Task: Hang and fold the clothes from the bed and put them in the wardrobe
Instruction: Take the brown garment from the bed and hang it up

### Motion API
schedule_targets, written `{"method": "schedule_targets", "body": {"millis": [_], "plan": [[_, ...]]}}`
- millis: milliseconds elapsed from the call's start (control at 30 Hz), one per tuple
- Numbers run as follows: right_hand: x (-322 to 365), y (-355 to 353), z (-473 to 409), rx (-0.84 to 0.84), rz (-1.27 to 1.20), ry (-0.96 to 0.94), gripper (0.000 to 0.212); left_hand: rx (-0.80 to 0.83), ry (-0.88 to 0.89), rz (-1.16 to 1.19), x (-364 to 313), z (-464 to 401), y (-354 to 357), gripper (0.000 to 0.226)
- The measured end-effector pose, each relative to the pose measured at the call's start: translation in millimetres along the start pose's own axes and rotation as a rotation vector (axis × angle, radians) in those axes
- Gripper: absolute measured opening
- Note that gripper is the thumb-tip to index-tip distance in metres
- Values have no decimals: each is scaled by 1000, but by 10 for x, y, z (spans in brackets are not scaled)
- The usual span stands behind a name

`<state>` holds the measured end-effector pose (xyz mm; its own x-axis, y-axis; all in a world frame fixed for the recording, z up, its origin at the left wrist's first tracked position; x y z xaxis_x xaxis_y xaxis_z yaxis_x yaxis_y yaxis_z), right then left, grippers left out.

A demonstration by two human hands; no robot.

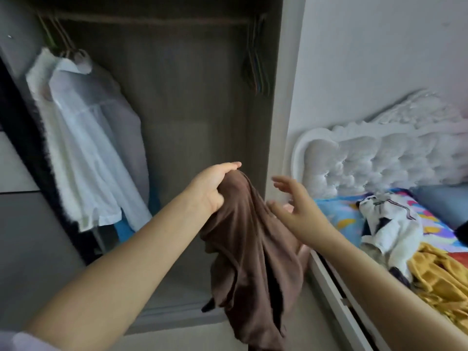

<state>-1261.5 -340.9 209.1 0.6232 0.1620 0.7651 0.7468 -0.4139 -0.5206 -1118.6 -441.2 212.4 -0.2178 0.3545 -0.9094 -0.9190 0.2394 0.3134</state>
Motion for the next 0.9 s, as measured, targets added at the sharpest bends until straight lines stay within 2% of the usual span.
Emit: {"method": "schedule_targets", "body": {"millis": [67,133,200,267,333,467,600,667,800,833,900], "plan": [[250,486,215,104,-11,-74,36,-114,-17,75,-69,-112,-285,15],[272,1120,407,327,25,3,42,-219,-61,100,-77,-206,-546,20],[165,1623,468,446,6,91,33,-277,-94,71,-37,-261,-719,26],[13,1798,312,364,-246,271,16,-287,-100,101,10,-331,-819,26],[-56,1782,84,288,-501,401,19,-300,-88,154,5,-421,-945,27],[67,1501,-458,243,-687,269,32,-284,-53,223,-70,-660,-1334,26],[216,1347,-955,314,-737,154,26,-155,-102,224,-47,-807,-1498,20],[286,1395,-1175,384,-774,119,26,-100,18,-11,-226,-887,-1435,13],[381,1587,-1591,464,-744,121,32,29,423,-738,-779,-942,-1008,50],[368,1620,-1704,458,-729,129,31,34,460,-855,-859,-993,-944,51],[322,1639,-1925,423,-734,148,31,65,491,-953,-953,-1130,-879,34]]}}
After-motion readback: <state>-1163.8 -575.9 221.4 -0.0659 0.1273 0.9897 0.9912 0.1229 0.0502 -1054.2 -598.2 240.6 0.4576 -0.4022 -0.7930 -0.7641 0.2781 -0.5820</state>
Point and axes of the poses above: each hand's wrist, its own z-axis away from the middle knuckle, its own y-axis out of the palm, x = y × z, the point moved 8 cm from there along -z, towards the middle knuckle, and after that the axes turned 1 degree about y, right-handed, at the moved point
